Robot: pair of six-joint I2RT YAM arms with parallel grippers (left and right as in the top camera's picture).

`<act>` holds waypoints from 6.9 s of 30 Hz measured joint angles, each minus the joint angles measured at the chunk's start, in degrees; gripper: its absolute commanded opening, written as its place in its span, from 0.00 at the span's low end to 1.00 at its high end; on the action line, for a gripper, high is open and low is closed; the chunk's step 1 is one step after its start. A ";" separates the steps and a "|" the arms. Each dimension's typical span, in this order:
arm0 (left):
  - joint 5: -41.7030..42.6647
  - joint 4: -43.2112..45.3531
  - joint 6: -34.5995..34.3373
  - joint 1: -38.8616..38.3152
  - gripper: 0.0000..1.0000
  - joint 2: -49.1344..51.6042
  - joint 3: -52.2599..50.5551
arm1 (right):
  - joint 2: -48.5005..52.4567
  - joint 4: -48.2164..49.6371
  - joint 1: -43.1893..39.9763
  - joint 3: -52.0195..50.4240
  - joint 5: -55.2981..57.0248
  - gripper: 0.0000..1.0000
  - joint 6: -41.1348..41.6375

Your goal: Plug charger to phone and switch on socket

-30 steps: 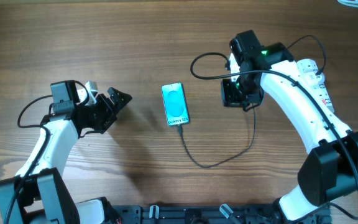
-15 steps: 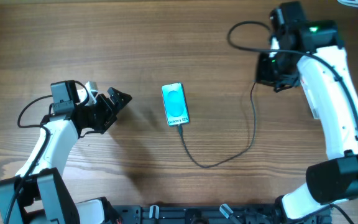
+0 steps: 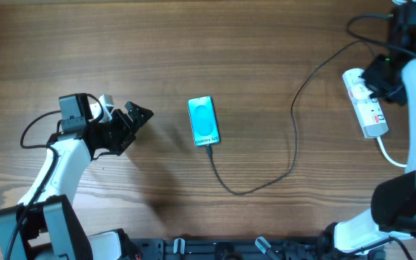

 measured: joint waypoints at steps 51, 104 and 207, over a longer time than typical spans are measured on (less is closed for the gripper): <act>0.00 -0.02 0.00 0.00 1.00 0.00 0.00 | 18.73 34.36 -22.08 -14.97 -18.23 1.00 -28.96; 0.00 0.00 0.00 0.00 1.00 0.00 0.00 | 18.73 35.82 -22.08 -15.08 -22.62 1.00 -29.16; 0.00 -0.02 0.00 0.00 1.00 0.00 0.00 | 10.12 37.05 -16.92 -14.53 -22.25 1.00 -28.85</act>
